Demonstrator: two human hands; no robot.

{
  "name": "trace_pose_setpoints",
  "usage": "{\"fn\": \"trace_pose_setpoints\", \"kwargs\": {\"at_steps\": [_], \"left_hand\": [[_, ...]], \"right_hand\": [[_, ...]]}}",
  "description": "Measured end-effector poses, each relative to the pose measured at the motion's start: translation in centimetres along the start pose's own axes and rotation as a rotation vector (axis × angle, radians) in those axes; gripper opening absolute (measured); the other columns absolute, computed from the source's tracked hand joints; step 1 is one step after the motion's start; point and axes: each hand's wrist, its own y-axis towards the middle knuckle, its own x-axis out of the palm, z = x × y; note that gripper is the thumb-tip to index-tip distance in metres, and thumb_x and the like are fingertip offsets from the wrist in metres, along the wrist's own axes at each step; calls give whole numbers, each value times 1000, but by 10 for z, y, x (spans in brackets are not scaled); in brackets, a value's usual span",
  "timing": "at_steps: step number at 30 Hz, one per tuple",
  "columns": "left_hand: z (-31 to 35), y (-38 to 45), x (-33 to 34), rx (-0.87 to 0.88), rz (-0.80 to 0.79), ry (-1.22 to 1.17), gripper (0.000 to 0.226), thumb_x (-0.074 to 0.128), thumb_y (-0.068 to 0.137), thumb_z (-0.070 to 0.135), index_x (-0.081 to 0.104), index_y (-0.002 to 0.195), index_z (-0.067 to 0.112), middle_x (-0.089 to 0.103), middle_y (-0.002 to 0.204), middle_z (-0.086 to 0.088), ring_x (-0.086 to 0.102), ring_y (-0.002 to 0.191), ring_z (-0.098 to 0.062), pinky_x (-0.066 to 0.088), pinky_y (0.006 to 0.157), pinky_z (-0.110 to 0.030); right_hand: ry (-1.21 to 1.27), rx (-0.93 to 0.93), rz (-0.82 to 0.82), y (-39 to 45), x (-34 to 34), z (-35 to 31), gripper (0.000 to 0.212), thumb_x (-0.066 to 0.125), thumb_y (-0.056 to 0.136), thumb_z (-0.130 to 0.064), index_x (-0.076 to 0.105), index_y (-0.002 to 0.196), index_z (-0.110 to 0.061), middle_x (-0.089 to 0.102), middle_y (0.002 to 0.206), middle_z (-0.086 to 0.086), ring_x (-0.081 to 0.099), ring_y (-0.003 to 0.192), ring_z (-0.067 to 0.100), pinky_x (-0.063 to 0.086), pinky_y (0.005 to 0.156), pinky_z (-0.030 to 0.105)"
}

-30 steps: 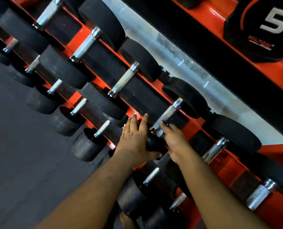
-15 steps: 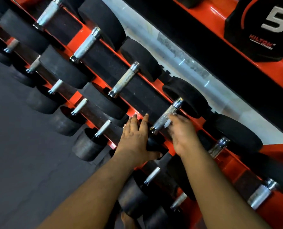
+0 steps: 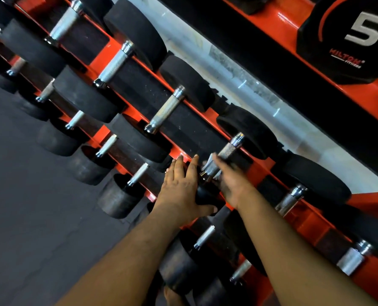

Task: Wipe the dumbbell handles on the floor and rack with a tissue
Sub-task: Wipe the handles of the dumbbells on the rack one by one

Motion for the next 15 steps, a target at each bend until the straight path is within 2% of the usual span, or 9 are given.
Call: {"fn": "trace_pose_setpoints", "kwargs": {"at_steps": [3, 5, 8, 11, 13, 14, 15], "left_hand": [[0, -1, -1, 2, -6, -11, 141, 84, 65, 63, -17, 158, 31, -17, 167, -14, -16, 154, -30, 0, 127, -45], [0, -1, -2, 7, -6, -13, 141, 84, 65, 63, -17, 158, 31, -18, 167, -14, -16, 154, -30, 0, 127, -45], [0, -1, -1, 6, -4, -8, 142, 84, 65, 63, -16, 159, 30, -16, 167, -14, -15, 155, -29, 0, 127, -44], [1, -1, -3, 11, 2, -9, 143, 85, 63, 64, -14, 159, 29, -12, 167, -17, -13, 155, -29, 0, 127, -42], [1, -2, -4, 12, -2, -13, 143, 85, 63, 64, -15, 159, 28, -12, 167, -16, -14, 155, -28, 0, 127, -42], [2, -3, -5, 12, -2, -14, 143, 85, 63, 64, -15, 159, 28, -12, 167, -16, -15, 155, -27, 0, 127, -42], [2, -3, -5, 13, -3, -17, 143, 85, 63, 63, -15, 159, 28, -11, 167, -16, -15, 155, -27, -1, 127, -42]], "right_hand": [[-58, -55, 39, -5, -10, 12, 34, 72, 91, -34, 67, 115, -11, 74, 109, 13, 72, 95, 27, 57, 76, 35], [105, -98, 89, -3, -17, 2, 34, 72, 90, -30, 65, 119, -12, 74, 112, 10, 72, 100, 24, 57, 81, 35], [300, -164, 128, 7, -21, -16, 49, 73, 88, -33, 59, 131, -16, 71, 119, 8, 68, 109, 23, 55, 85, 35], [25, -69, 123, 6, -8, -4, 55, 77, 84, -46, 61, 127, -17, 72, 118, 8, 69, 104, 24, 57, 76, 34], [-160, -6, 87, 4, -7, 17, 79, 82, 66, -68, 63, 124, -18, 71, 120, 10, 68, 109, 27, 58, 88, 44], [-220, -36, 85, 3, -9, 26, 81, 81, 63, -71, 65, 120, -16, 72, 117, 9, 68, 109, 27, 56, 94, 47], [-264, -84, 104, -2, -11, 30, 66, 80, 72, -63, 67, 116, -14, 74, 112, 8, 70, 106, 26, 55, 95, 46]]}}
